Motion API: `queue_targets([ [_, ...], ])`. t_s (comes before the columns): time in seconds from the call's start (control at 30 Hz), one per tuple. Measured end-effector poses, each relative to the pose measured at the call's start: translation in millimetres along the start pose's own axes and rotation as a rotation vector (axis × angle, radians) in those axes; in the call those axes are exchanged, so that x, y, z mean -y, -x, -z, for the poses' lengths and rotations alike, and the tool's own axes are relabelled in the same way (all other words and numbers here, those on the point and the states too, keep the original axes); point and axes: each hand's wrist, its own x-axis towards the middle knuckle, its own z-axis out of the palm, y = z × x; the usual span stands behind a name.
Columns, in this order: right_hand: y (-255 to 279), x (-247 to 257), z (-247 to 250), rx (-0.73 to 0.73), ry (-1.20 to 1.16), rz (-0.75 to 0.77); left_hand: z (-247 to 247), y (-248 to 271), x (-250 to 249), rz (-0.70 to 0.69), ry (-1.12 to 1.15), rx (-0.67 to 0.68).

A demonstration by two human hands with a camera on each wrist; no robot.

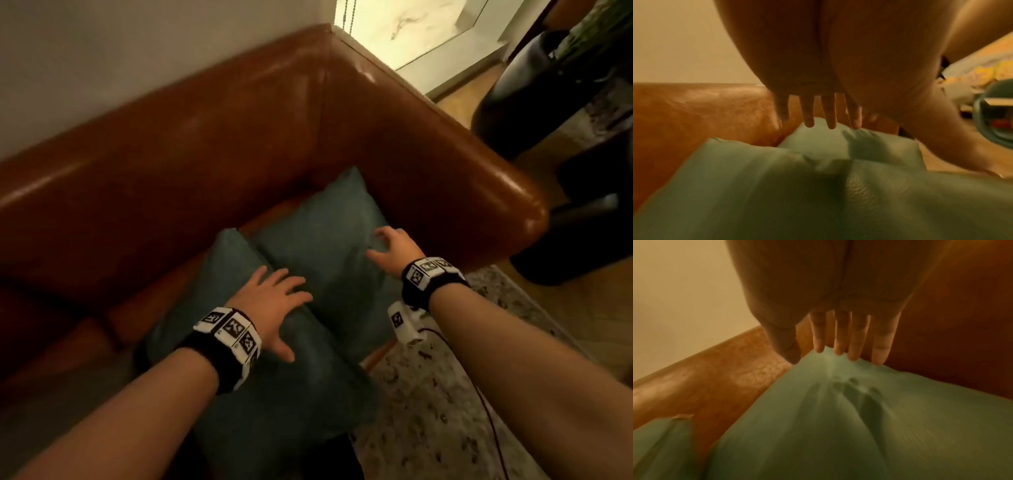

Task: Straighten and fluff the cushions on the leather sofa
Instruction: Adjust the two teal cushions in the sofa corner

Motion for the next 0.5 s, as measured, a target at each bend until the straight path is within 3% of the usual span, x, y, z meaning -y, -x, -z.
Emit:
queue_targets([
  [0.1, -46.6, 3.9, 13.4, 0.053, -0.065, -0.107, -9.6, -26.8, 10.5, -0.03, -0.054, 0.189],
  [0.33, -91.7, -7.4, -0.6, 0.298, -0.209, -0.283, -22.4, -27.9, 26.1, 0.0, -0.08, 0.284],
  [0.5, -74.4, 1.1, -13.9, 0.153, -0.29, -0.208, -18.1, 3.5, 30.2, 0.001, -0.108, 0.28],
])
